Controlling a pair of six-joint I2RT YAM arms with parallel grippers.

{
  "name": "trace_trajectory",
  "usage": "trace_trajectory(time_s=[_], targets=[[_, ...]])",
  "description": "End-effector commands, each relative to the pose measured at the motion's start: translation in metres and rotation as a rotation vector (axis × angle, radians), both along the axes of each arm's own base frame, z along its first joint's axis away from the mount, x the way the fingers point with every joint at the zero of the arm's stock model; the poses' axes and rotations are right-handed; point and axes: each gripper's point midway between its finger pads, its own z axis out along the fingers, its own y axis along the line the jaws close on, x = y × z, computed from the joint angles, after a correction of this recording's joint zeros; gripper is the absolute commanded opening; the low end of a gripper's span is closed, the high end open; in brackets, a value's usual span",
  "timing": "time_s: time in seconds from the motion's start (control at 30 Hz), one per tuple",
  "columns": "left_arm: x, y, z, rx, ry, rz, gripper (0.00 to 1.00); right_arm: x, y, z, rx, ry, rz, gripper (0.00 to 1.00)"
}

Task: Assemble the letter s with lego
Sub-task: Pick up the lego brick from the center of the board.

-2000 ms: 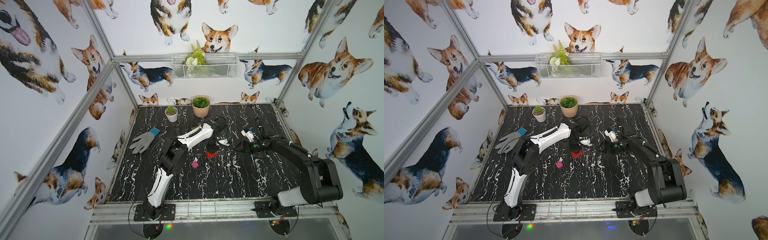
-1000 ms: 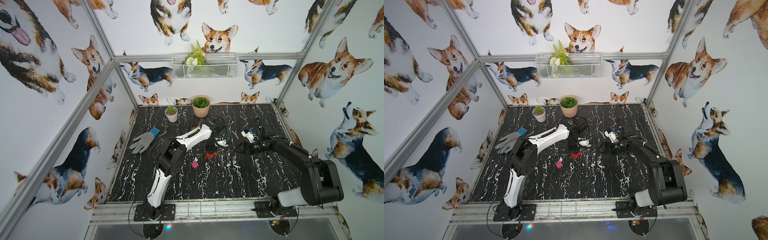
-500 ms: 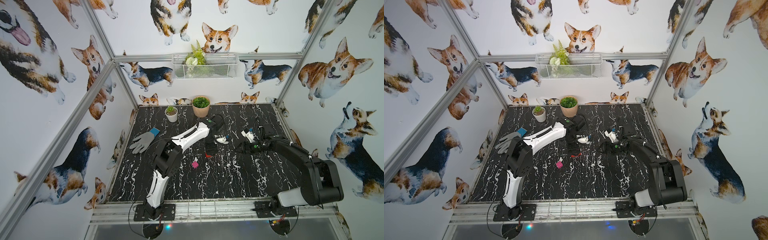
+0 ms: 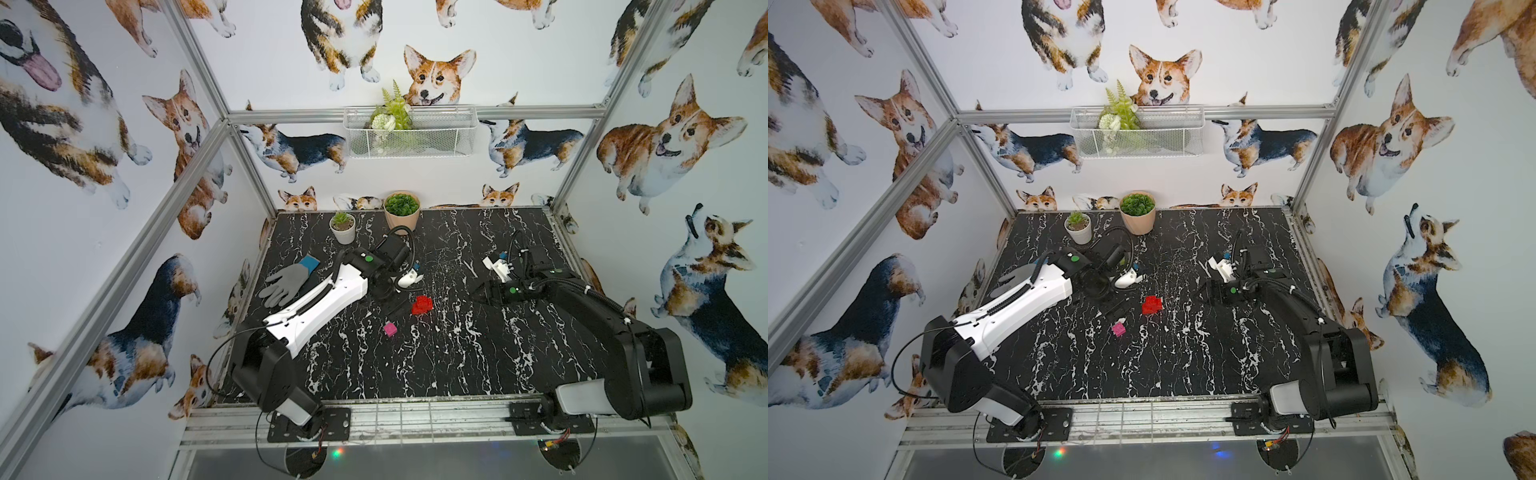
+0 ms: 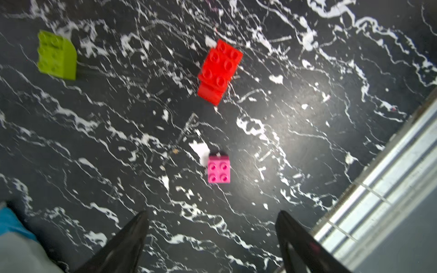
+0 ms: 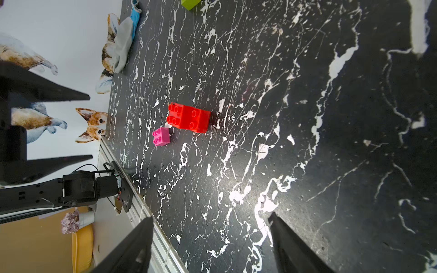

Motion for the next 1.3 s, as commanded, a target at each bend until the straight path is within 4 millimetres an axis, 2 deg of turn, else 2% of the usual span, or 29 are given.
trace_trajectory(time_s=[0.0, 0.1, 0.2, 0.47, 0.57, 0.67, 0.77, 0.93, 1.07, 1.2, 1.27], targets=[[-0.007, 0.01, -0.011, 0.01, 0.022, 0.118, 0.84, -0.005, 0.001, 0.004, 0.003, -0.008, 0.026, 0.79], [-0.013, 0.001, -0.021, -0.068, -0.003, 0.147, 0.84, -0.005, 0.0, 0.005, 0.001, -0.018, 0.016, 0.79], [-0.009, 0.011, -0.049, 0.006, -0.004, 0.174, 0.82, -0.006, -0.001, 0.004, 0.0, -0.021, 0.009, 0.79], [-0.007, 0.01, -0.092, 0.06, -0.012, 0.248, 0.79, -0.011, -0.003, 0.006, -0.004, -0.026, 0.007, 0.79], [-0.005, 0.006, -0.097, 0.076, -0.017, 0.236, 0.78, -0.013, -0.003, 0.007, -0.003, -0.025, 0.012, 0.8], [-0.004, 0.015, -0.108, 0.127, -0.025, 0.249, 0.76, -0.014, -0.003, 0.007, -0.008, -0.024, 0.011, 0.8], [-0.001, 0.013, -0.112, 0.125, -0.037, 0.253, 0.73, -0.012, -0.003, 0.008, -0.006, -0.028, 0.008, 0.8], [-0.003, 0.011, -0.122, 0.148, -0.014, 0.25, 0.64, -0.01, -0.003, 0.01, -0.009, -0.034, 0.01, 0.8], [-0.002, 0.008, -0.126, 0.157, 0.002, 0.235, 0.49, -0.011, -0.003, 0.01, -0.013, -0.035, 0.012, 0.8], [-0.008, 0.007, -0.132, 0.166, 0.042, 0.226, 0.47, -0.012, -0.004, 0.01, -0.017, -0.036, 0.012, 0.8], [-0.006, 0.006, -0.132, 0.166, 0.038, 0.223, 0.4, -0.012, -0.005, 0.009, -0.02, -0.038, 0.013, 0.8]])
